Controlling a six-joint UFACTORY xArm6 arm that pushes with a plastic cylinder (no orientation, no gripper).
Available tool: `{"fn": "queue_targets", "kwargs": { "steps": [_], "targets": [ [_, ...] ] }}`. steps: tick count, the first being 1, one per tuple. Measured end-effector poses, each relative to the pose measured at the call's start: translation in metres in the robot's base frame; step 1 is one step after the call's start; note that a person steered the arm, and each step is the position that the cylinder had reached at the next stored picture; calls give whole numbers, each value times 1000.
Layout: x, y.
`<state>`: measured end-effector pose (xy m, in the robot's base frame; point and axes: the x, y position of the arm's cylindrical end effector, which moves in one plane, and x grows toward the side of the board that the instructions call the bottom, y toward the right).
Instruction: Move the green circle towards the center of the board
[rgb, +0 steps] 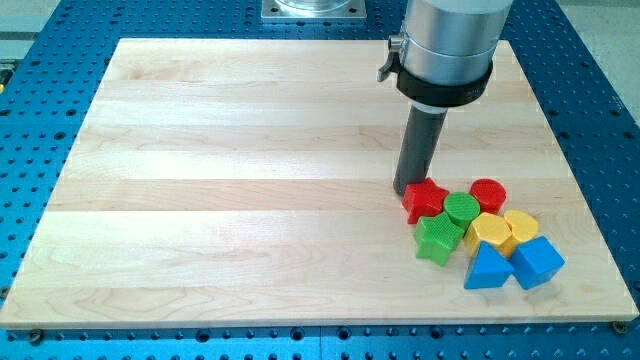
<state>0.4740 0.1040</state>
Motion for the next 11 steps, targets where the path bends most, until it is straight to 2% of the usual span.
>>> {"fn": "queue_targets", "kwargs": {
  "steps": [1, 2, 3, 4, 5, 6, 8, 9, 10, 11],
  "targets": [
    [5, 5],
    [-19, -7],
    [-49, 34],
    [-47, 124],
    [-17, 220],
    [28, 241],
    [142, 207],
    [130, 113],
    [78, 68],
    [6, 45]
  ]
}}
